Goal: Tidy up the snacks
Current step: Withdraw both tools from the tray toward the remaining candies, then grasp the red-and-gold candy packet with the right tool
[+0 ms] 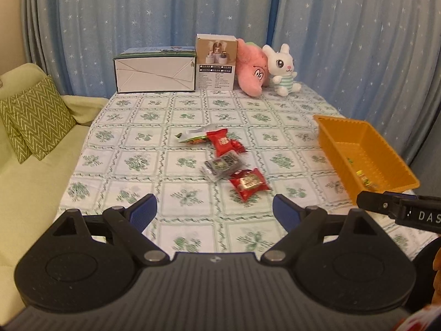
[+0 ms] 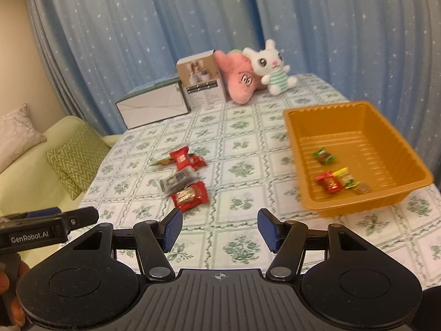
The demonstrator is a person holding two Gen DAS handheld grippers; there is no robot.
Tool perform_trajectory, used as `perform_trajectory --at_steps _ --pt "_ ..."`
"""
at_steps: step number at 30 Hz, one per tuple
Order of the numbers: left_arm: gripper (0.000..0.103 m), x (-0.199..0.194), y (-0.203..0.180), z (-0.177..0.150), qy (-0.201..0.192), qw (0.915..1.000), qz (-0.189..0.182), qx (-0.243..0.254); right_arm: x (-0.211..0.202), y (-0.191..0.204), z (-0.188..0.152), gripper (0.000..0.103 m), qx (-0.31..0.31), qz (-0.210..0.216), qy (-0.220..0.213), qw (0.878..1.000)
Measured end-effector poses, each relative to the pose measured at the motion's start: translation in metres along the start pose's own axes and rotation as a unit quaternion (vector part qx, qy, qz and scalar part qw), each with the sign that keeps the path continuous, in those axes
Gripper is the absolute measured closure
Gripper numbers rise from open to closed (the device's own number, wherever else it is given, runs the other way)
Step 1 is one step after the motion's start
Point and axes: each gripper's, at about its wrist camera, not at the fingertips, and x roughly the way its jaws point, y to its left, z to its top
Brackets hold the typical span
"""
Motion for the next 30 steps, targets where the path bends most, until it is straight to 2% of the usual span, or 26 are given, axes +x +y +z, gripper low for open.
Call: perform_trajectory --at_steps 9,14,20,30 --pt "0.013 0.054 0.022 0.020 0.017 0.9996 0.002 0.022 0.065 0.011 0.001 0.043 0.018 0.013 0.032 0.999" --pt "0.013 0.090 0.031 0.025 0.021 0.9997 -0.002 0.013 0.103 0.017 0.000 0.043 0.021 0.015 0.040 0.999" --pt "0.013 0.129 0.042 0.024 0.018 0.9998 0.010 -0.002 0.147 0.025 -0.002 0.043 0.038 0.030 0.053 0.997" --pt "0.013 0.157 0.061 0.018 0.020 0.9991 0.006 -0.038 0.191 0.026 0.008 0.043 0.104 0.015 0.042 0.994"
